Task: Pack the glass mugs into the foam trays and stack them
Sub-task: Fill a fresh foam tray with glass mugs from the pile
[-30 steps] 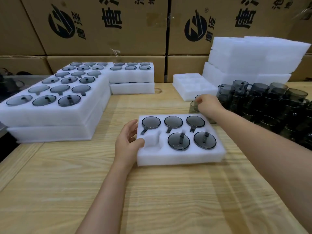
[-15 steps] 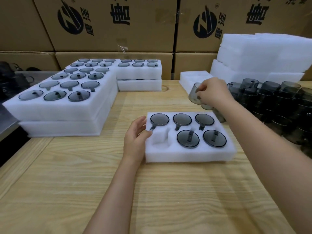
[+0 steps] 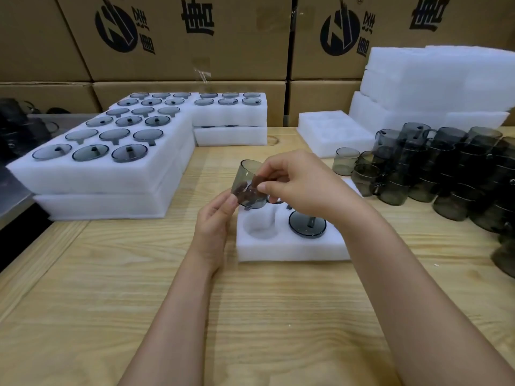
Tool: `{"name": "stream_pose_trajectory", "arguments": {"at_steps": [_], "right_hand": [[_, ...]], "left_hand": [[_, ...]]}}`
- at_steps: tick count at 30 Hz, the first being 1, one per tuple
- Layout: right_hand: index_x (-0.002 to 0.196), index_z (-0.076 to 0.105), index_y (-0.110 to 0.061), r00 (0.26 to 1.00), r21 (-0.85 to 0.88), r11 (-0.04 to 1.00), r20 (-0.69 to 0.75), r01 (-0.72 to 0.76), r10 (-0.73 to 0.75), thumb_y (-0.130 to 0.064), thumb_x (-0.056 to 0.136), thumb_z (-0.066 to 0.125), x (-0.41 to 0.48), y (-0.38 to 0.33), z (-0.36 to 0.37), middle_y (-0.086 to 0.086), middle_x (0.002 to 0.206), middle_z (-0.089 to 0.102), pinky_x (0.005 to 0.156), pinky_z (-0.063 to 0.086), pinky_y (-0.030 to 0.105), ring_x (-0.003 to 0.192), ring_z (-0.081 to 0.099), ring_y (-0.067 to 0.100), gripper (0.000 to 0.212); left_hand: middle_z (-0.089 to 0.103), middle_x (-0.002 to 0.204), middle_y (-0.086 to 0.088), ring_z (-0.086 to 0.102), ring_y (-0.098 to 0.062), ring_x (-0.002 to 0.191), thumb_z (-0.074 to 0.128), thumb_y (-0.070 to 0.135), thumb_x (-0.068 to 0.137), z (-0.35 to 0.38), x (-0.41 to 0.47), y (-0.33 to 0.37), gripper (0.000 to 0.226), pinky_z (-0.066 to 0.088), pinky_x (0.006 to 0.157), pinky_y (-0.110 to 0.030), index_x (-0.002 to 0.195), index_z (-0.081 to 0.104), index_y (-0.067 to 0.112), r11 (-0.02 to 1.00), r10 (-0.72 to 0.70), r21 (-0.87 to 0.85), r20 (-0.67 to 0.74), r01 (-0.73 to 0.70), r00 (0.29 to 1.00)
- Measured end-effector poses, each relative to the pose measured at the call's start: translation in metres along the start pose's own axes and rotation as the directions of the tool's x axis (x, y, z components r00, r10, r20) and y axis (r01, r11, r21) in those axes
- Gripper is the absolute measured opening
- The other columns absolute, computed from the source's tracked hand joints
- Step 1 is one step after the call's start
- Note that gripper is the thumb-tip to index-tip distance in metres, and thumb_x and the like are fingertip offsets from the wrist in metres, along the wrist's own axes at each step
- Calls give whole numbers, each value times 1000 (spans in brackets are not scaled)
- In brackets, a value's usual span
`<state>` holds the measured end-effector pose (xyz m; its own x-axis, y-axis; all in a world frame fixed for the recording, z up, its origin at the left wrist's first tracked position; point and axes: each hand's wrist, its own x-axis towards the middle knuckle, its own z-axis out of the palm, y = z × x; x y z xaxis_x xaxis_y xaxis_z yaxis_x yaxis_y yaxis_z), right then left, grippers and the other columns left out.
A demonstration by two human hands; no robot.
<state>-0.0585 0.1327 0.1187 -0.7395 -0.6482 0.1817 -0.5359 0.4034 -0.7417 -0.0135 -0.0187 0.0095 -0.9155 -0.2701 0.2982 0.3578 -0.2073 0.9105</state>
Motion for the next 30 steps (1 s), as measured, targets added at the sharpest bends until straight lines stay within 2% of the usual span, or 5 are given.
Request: {"name": "stream_pose_trajectory", "arguments": {"at_steps": [5,10,14,19,30], "right_hand": [[85,65,-16,999,116,993,19,-32,30,-17,87,64,0,7,-3,-7,74,62,48,41,9,60,58,7,3],[125,51,-24,993,-25,992,-5,-121,121,-53,75,69,7,18,2,-6,111,53,55,45,15,73,56,5,61],[120,58,-23,990,50,992,92,-116,111,-48,75,72,6,23,1,-11,104,60,53,46,13,56,59,2,53],[122,56,-35,986,-70,998,168,2,10,-42,75,74,4,31,-2,-18,110,56,59,33,11,60,47,-18,51],[122,54,-39,955,-300,948,297,109,-16,-29,75,76,3,25,14,-20,97,43,73,41,22,93,45,5,53]], "left_hand": [[71,96,-9,66,-23,93,71,25,61,-4,2,0,51,50,85,-29,106,59,4,999,-27,-43,1,27,1000],[69,94,-7,65,-19,89,77,23,49,-1,1,0,56,51,78,-25,100,58,9,999,-1,52,-13,1,1000],[64,104,-10,61,-21,97,73,41,63,0,1,3,58,48,87,-32,106,55,7,1000,-25,-3,22,25,999],[62,110,-19,61,-27,107,21,52,96,-3,2,4,60,42,97,-38,112,56,5,982,-117,-157,-89,102,989],[70,97,-8,61,-24,104,43,44,90,4,0,6,41,44,92,-33,105,59,9,995,-74,-67,-87,68,993]]}}
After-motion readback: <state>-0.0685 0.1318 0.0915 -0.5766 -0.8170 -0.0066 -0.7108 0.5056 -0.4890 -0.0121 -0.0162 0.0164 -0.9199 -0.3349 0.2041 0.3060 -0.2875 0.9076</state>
